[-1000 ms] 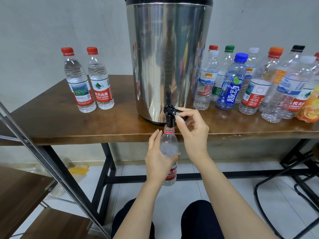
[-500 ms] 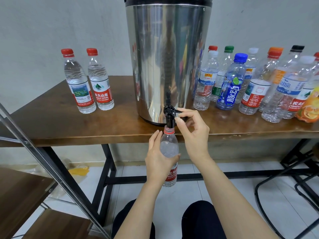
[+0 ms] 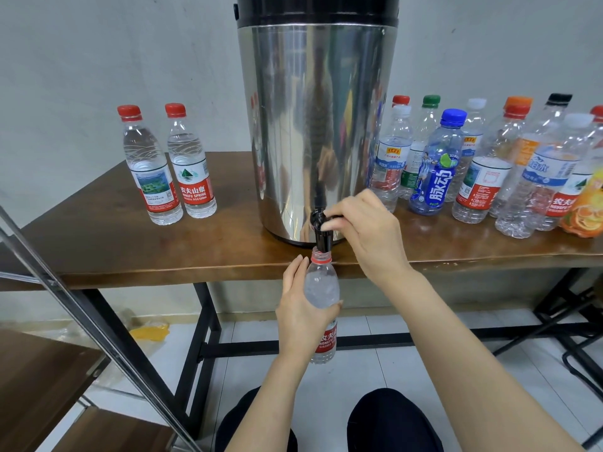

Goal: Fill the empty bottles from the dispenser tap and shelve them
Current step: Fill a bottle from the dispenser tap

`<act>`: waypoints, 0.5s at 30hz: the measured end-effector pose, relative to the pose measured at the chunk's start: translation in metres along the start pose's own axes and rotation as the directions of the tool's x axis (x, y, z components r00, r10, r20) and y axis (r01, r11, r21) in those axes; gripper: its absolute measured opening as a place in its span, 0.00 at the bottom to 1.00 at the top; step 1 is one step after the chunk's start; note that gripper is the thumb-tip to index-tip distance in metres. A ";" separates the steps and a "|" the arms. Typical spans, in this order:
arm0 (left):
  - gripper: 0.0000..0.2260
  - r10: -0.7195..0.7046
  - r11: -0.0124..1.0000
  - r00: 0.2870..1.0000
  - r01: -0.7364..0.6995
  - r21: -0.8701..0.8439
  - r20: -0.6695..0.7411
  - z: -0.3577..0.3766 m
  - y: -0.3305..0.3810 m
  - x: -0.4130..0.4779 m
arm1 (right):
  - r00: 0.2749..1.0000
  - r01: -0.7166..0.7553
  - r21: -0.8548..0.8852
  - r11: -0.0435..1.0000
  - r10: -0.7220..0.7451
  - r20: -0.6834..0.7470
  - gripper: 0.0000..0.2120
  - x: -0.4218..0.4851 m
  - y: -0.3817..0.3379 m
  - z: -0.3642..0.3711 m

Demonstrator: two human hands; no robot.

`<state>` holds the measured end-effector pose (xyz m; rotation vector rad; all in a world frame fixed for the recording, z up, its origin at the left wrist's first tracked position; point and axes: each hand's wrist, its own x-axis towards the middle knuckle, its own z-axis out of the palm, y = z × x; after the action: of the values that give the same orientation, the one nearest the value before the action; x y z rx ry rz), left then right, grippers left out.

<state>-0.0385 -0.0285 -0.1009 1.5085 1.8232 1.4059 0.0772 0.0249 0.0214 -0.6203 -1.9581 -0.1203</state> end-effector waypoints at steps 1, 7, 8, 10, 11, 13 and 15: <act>0.42 -0.004 1.000 1.000 0.004 0.001 0.005 0.000 0.000 0.000 | 0.999 -0.033 -0.028 0.999 0.033 0.015 0.12 0.010 -0.004 0.003; 0.42 -0.014 1.000 1.000 0.014 -0.009 0.025 -0.003 0.002 0.000 | 0.946 -0.323 0.059 0.945 0.320 0.049 0.08 0.030 -0.011 0.021; 0.42 -0.013 1.000 1.000 0.014 -0.012 0.027 -0.004 0.002 0.000 | 0.943 -0.329 0.089 0.940 0.324 0.068 0.06 0.029 -0.009 0.020; 0.42 -0.012 1.000 1.000 0.012 -0.022 0.026 -0.005 0.002 0.000 | 0.928 -0.370 0.163 0.915 0.353 0.123 0.06 0.025 -0.003 0.015; 0.42 -0.011 1.000 1.000 0.012 -0.027 0.025 -0.005 0.002 0.000 | 0.914 -0.403 0.200 0.893 0.381 0.141 0.09 0.021 0.001 0.012; 0.42 -0.008 0.999 1.000 0.009 -0.032 0.026 -0.005 0.000 0.000 | 0.883 -0.470 0.202 0.860 0.455 0.117 0.13 0.009 0.013 0.007; 0.42 -0.004 0.999 1.000 0.005 -0.031 0.030 -0.004 0.000 0.000 | 0.836 -0.548 0.055 0.835 0.543 0.080 0.13 -0.006 0.029 0.006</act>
<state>-0.0420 -0.0308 -0.0993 1.5007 1.7780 1.3963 0.0877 0.0495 0.0082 -1.1200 -1.7572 0.3337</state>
